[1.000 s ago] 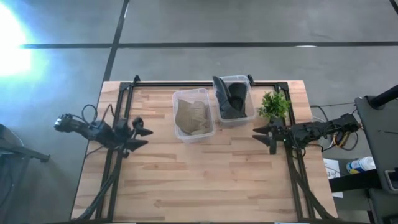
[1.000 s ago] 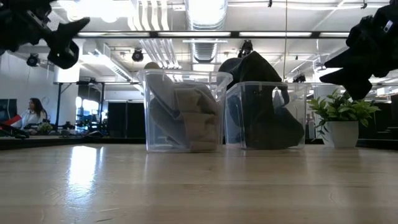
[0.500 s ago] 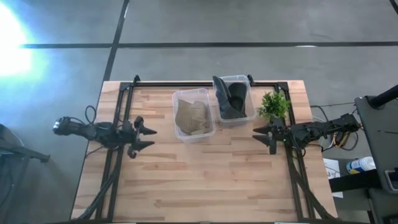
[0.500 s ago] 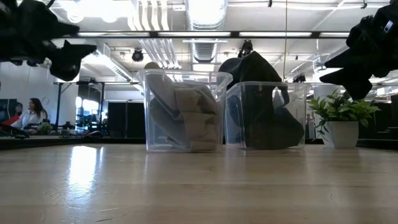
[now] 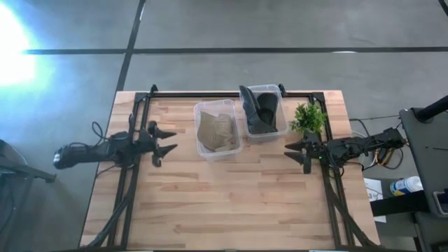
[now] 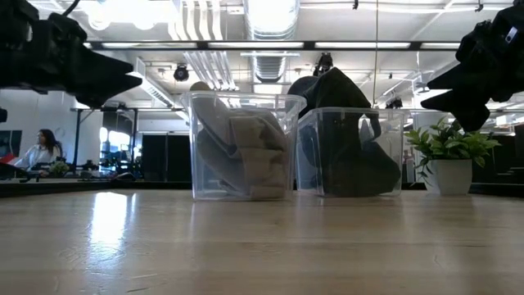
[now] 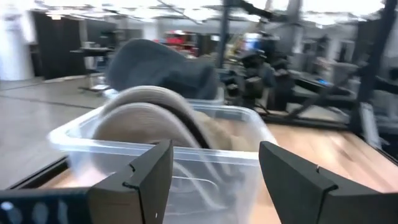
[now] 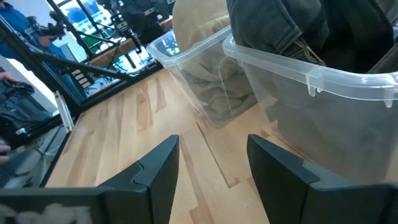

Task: Pick & Place hat
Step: Return to home position

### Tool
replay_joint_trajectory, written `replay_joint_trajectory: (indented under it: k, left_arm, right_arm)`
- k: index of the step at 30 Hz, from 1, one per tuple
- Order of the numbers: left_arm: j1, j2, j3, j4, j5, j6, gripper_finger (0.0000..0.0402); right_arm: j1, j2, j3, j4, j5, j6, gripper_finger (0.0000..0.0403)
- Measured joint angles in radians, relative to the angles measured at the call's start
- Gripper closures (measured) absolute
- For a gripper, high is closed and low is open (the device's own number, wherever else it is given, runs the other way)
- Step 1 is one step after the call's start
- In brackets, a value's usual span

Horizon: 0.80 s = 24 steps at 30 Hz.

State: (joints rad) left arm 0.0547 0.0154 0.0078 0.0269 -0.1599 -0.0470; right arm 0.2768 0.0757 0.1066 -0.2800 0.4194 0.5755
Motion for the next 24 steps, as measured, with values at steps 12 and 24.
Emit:
replay_joint_trajectory:
  k: [12,24]
  left_arm:
    - [0.008,-0.011,-0.001,-0.009,0.144,0.011,0.0170]
    - [0.008,-0.010,-0.001,-0.002,0.143,0.009,0.0170]
  right_arm:
    - [0.000,0.000,0.000,0.000,0.000,0.000,0.0218]
    - [0.000,0.000,0.000,0.000,0.000,0.000,0.0218]
